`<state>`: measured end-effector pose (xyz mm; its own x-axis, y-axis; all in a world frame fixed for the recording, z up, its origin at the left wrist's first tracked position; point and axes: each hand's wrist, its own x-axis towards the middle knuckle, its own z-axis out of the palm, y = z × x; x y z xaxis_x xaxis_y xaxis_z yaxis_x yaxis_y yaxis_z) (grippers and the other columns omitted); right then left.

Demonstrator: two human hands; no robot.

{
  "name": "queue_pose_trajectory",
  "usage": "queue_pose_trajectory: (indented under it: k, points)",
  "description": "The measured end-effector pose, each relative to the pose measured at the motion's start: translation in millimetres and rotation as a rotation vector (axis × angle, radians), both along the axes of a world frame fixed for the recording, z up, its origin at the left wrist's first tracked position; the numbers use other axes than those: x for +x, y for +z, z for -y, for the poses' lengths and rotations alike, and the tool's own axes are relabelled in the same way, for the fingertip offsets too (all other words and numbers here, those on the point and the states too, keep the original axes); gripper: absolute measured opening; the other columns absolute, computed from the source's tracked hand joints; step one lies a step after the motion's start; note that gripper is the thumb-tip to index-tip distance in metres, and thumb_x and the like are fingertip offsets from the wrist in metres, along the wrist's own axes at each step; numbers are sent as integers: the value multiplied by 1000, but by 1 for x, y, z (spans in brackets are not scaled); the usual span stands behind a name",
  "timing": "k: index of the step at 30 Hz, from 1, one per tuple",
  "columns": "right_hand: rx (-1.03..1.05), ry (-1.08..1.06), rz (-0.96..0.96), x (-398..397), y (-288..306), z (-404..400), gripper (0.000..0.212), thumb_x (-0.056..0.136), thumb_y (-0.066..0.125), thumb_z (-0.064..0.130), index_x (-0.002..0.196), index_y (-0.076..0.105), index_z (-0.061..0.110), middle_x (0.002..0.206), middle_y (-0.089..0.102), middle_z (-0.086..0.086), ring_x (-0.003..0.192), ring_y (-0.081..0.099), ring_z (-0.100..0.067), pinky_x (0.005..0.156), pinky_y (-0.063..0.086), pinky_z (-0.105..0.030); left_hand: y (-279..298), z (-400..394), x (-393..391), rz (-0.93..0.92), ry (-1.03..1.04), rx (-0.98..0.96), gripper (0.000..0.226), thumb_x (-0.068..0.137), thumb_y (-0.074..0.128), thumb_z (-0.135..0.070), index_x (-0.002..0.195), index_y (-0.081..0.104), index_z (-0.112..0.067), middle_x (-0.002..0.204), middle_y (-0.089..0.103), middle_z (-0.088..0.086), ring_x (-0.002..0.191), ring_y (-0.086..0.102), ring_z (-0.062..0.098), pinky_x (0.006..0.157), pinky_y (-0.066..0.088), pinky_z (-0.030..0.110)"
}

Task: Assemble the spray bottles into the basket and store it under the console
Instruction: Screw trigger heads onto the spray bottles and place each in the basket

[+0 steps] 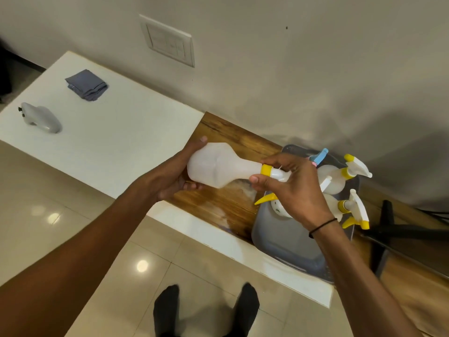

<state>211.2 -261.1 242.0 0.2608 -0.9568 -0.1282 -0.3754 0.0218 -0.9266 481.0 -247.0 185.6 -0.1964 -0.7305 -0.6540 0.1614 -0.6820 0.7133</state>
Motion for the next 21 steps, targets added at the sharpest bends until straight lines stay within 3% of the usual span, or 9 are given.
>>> queue_pose_trajectory:
  k: [2, 4, 6, 9, 13, 15, 17, 19, 21]
  points:
    - [-39, 2, -25, -4, 2, 3, 31, 74, 91, 16, 99, 78, 2, 89, 79, -9, 76, 77, -12, 66, 59, -21, 2, 2, -1, -97, 20, -30, 63, 80, 72, -70, 125, 69, -25, 104, 78, 10, 81, 75, 25, 56, 62, 29]
    - [-31, -13, -10, -8, 2, 7, 33, 74, 91, 9, 102, 77, -1, 92, 77, -8, 76, 75, -6, 64, 58, -17, -3, -1, 0, -181, 23, -93, 62, 82, 74, -57, 135, 61, -26, 117, 76, 6, 103, 76, 26, 72, 66, 34]
    - [77, -42, 125, -11, 1, 8, 33, 76, 87, -1, 105, 74, -7, 89, 77, -8, 75, 79, -12, 63, 61, -21, -11, -7, 2, -207, 1, -214, 60, 83, 76, -41, 140, 58, -33, 130, 69, 0, 121, 69, 23, 88, 64, 39]
    - [304, -75, 335, -15, -1, 7, 29, 81, 80, -3, 107, 70, -12, 91, 79, -17, 72, 80, -35, 60, 65, -33, -13, -18, 5, -179, -93, -395, 69, 76, 83, -20, 137, 58, -40, 133, 62, -12, 127, 63, 19, 87, 61, 35]
    - [414, -75, 359, -10, -7, -2, 26, 83, 78, 8, 102, 72, -9, 84, 77, -27, 63, 78, -32, 55, 63, -32, -13, -22, 4, -111, -115, -548, 75, 66, 88, -3, 131, 59, -27, 152, 52, -1, 139, 53, 27, 89, 61, 40]
    - [404, -131, 396, -6, -11, -6, 25, 84, 78, 3, 104, 71, -10, 85, 75, -32, 61, 78, -31, 55, 63, -33, -13, -18, 3, -137, -80, -547, 80, 72, 83, -3, 144, 52, -21, 159, 44, 7, 144, 47, 31, 98, 58, 44]
    - [333, -156, 389, -5, -14, -8, 29, 84, 78, -2, 110, 70, -10, 95, 72, -37, 64, 79, -31, 58, 64, -34, -10, -10, 2, -327, 23, -375, 73, 93, 72, -17, 158, 41, -24, 165, 38, 9, 146, 48, 31, 105, 55, 50]
    - [240, -149, 357, -4, -15, -7, 32, 83, 80, -3, 113, 71, -7, 105, 68, -37, 69, 79, -32, 62, 65, -35, -7, -4, 2, -396, 120, -107, 66, 100, 57, -56, 158, 44, -26, 160, 48, 12, 136, 59, 35, 96, 59, 56]
    - [154, -128, 311, -3, -13, -6, 33, 81, 81, -4, 113, 72, -7, 106, 69, -32, 70, 79, -29, 62, 64, -32, -6, -3, 2, -228, 43, -35, 79, 88, 58, -75, 148, 54, -24, 140, 65, 12, 113, 74, 29, 76, 66, 45]
